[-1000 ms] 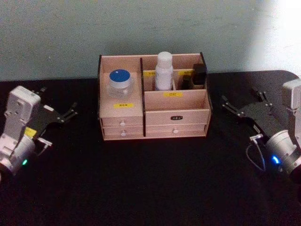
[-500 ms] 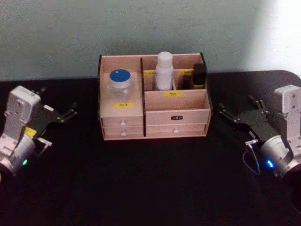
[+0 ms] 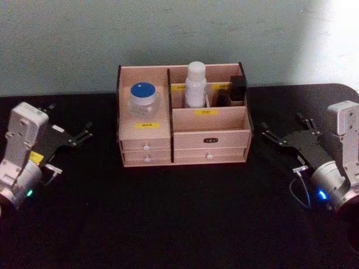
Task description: Pick up the facial cleanser and watermelon frost from the table and place them into the tiered storage box.
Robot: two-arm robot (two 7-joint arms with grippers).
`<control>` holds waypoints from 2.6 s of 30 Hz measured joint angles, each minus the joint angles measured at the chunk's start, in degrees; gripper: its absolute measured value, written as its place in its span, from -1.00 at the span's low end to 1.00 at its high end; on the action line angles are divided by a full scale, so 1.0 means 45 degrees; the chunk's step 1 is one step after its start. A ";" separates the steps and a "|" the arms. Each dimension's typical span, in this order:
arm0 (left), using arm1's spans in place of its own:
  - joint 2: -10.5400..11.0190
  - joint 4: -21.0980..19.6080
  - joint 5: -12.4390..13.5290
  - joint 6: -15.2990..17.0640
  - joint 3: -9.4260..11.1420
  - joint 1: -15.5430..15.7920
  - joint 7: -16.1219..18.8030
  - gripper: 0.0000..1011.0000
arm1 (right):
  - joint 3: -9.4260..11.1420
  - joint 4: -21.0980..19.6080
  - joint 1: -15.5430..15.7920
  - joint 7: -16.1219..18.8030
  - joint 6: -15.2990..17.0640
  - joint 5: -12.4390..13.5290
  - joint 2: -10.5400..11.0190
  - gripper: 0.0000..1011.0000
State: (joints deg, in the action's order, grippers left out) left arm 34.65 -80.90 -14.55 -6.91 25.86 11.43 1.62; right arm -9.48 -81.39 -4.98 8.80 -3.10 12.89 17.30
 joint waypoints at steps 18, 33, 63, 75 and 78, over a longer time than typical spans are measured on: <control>0.0000 0.0000 0.0000 0.0000 -0.0001 -0.0001 0.0000 0.98 | -0.0012 -0.0024 0.0010 0.0016 -0.0019 0.0037 0.0020 0.98; 0.0000 -0.0001 -0.0001 0.0000 -0.0001 0.0000 0.0000 0.98 | -0.0012 -0.0026 0.0009 0.0016 -0.0019 0.0041 0.0020 0.98; 0.0000 0.0000 0.0000 0.0000 0.0000 0.0000 0.0000 0.98 | -0.0012 -0.0026 0.0009 0.0016 -0.0017 0.0040 0.0021 0.98; 0.0000 0.0000 0.0000 0.0000 0.0000 -0.0001 0.0000 0.98 | -0.0012 -0.0026 0.0008 0.0016 -0.0017 0.0040 0.0022 0.98; 0.0000 0.0000 0.0000 0.0000 0.0000 0.0000 0.0000 0.98 | -0.0012 -0.0026 0.0008 0.0016 -0.0018 0.0040 0.0021 0.98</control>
State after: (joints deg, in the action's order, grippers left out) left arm 34.65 -80.90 -14.55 -6.91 25.86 11.43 1.62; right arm -9.54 -81.50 -4.95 8.87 -3.18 13.07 17.40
